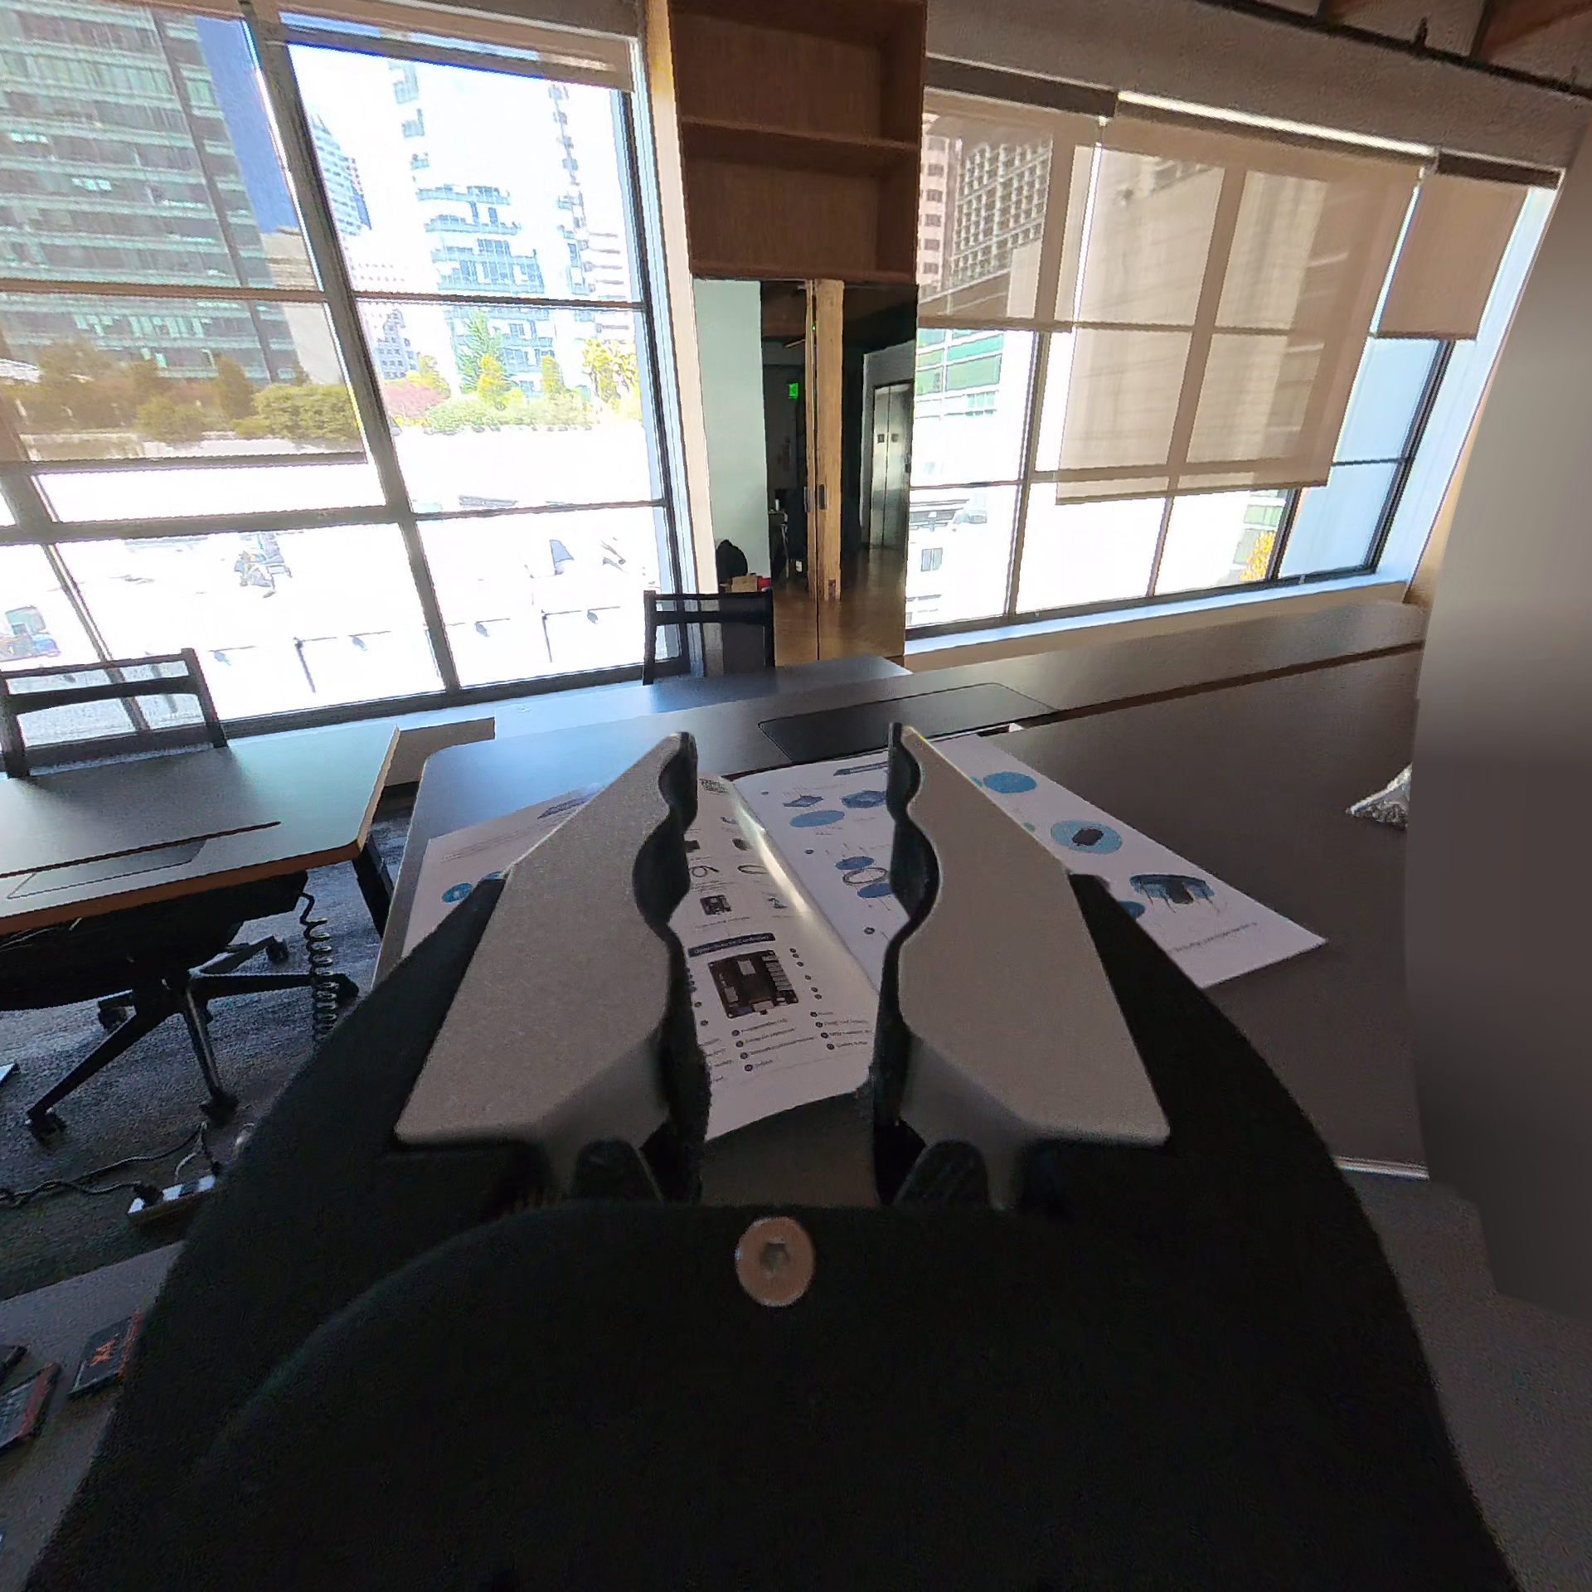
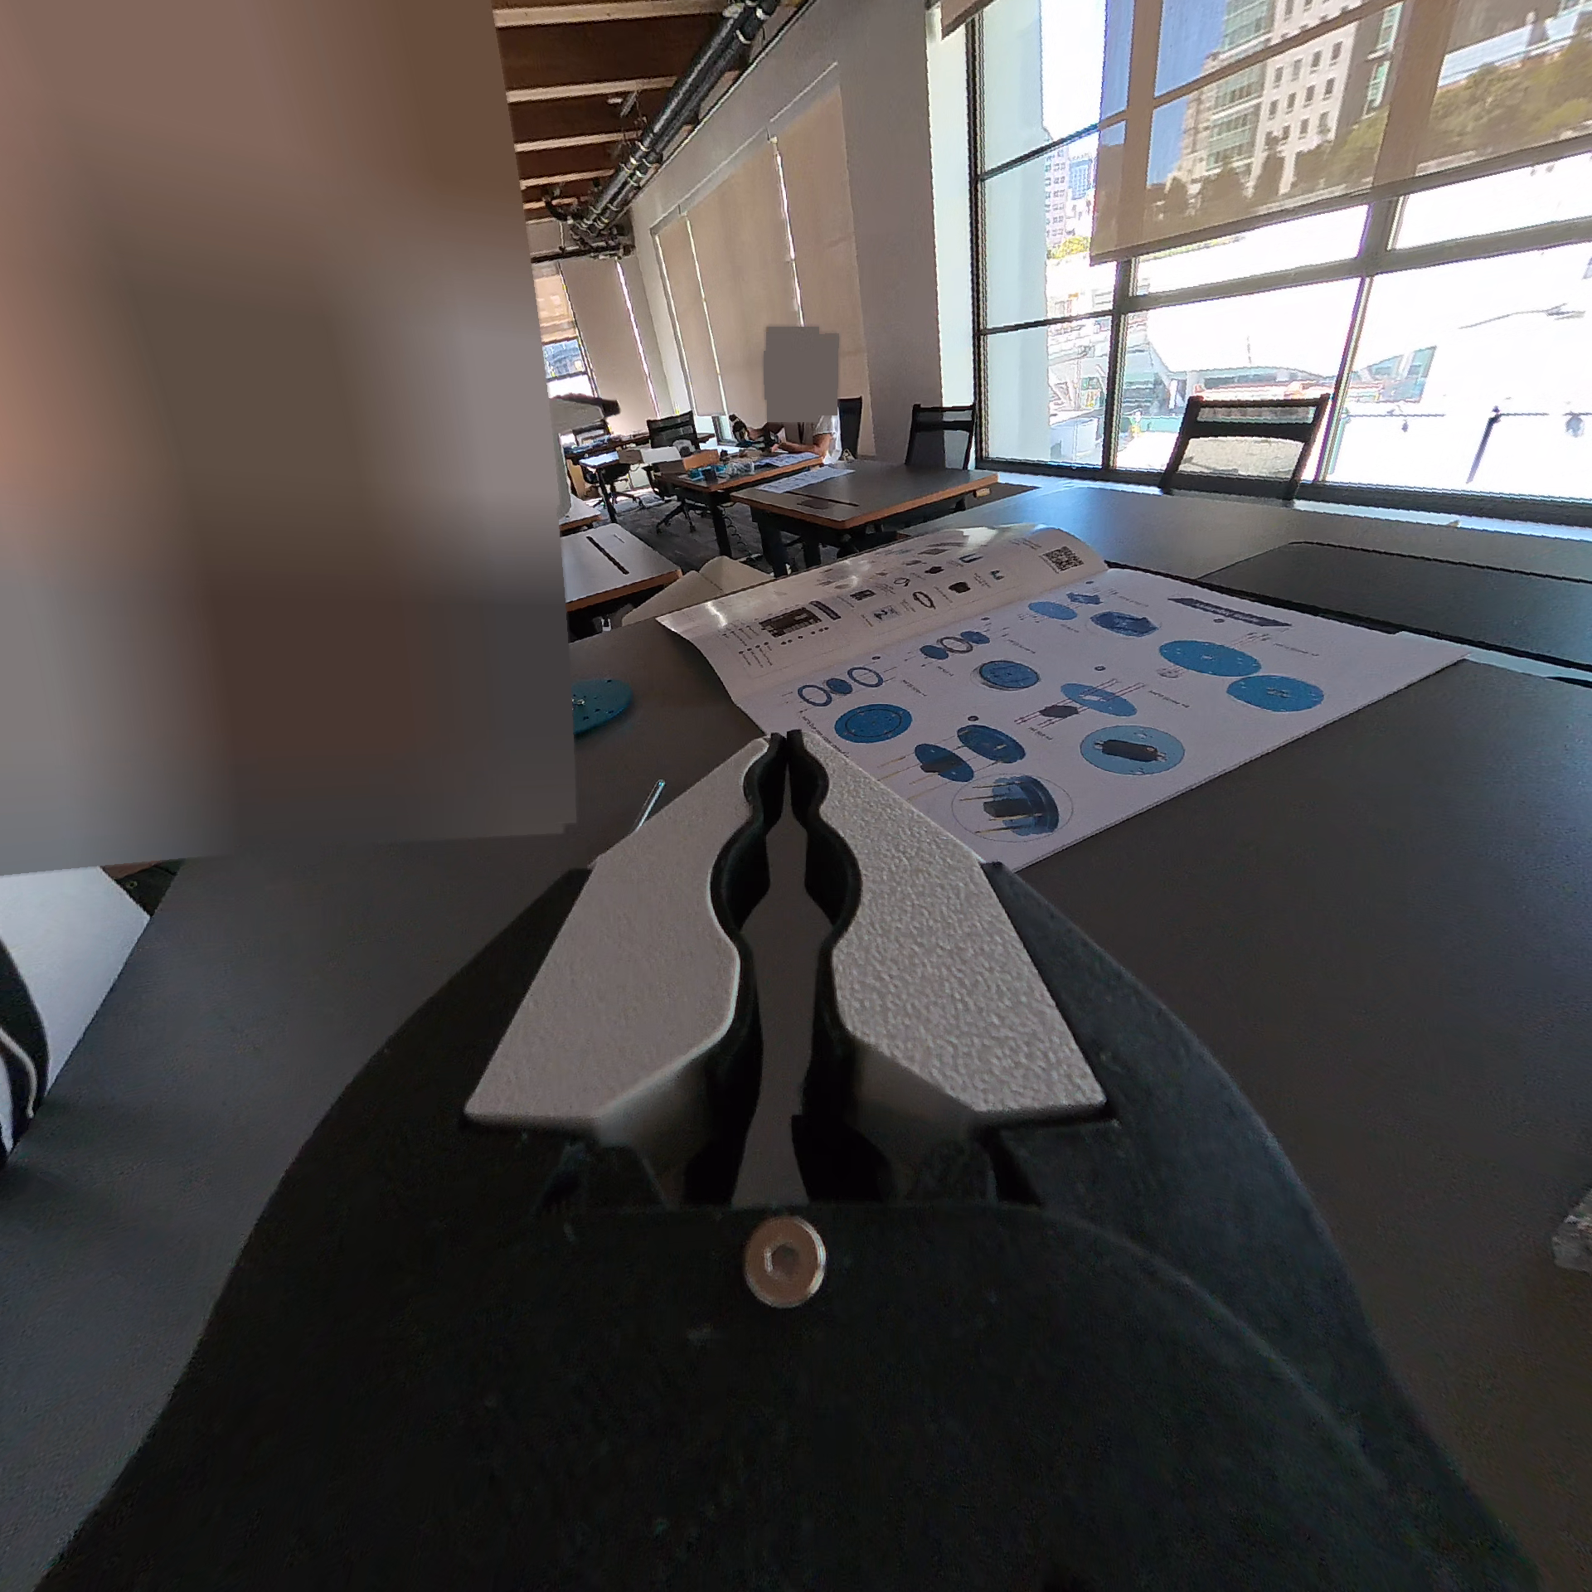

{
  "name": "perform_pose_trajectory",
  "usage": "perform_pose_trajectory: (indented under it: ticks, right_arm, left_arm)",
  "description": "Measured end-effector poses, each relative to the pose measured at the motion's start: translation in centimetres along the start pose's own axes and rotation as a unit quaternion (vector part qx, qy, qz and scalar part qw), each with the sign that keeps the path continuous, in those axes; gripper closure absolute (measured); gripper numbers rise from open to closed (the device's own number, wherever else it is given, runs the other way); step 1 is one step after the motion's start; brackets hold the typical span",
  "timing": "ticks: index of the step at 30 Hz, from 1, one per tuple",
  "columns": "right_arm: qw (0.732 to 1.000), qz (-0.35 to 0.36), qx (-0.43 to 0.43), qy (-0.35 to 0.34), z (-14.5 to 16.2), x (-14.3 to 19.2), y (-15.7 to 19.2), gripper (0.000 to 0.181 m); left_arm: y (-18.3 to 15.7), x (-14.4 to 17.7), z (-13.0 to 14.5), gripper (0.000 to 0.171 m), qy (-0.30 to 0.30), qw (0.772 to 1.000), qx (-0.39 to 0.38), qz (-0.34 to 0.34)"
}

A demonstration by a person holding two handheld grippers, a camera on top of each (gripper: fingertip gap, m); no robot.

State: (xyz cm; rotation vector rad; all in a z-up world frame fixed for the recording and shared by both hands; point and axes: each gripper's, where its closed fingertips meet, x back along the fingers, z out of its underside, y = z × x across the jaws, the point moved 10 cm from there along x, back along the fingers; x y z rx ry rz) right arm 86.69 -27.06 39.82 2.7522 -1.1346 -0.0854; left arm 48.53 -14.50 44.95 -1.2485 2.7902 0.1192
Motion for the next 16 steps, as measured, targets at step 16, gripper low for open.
perform_pose_trajectory:
  ticks: [16]
  right_arm:
    - [1.000,0.007,-0.027,-0.006,0.0,0.4,-0.4,0.181]
  left_arm:
    - [-1.6,-1.0,1.5,0.129,0.046,0.998,-0.015,0.044]
